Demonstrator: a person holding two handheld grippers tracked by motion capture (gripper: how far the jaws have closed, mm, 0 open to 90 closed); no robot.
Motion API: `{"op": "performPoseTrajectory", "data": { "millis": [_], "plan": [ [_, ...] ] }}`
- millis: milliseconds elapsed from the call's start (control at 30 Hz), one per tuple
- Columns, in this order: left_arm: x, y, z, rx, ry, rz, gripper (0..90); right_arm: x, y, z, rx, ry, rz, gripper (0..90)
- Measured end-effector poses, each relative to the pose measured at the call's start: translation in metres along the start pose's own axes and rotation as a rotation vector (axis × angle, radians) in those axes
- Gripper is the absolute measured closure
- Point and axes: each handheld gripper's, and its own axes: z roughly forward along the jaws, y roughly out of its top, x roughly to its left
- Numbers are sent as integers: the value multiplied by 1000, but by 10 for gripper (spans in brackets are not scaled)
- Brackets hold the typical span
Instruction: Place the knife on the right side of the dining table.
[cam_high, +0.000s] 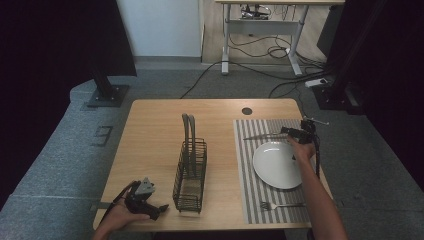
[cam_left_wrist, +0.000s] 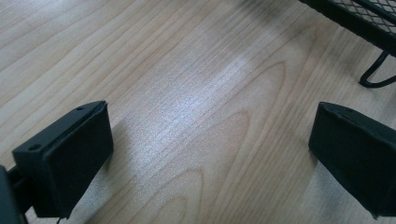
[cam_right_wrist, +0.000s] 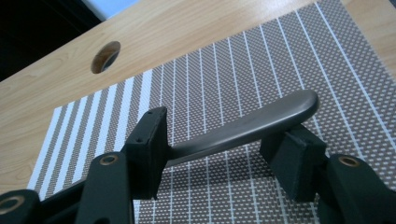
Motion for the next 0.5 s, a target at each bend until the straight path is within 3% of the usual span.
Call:
{"op": "performPoseTrajectory", "data": {
  "millis": [333, 500],
  "plan": [
    [0, 0, 0, 0, -2, 3, 0, 0, -1, 1, 14, -21, 18, 401],
    [0, 0, 0, 1, -3, 4, 0, 3, 0, 0, 28, -49, -4, 382]
  ]
}}
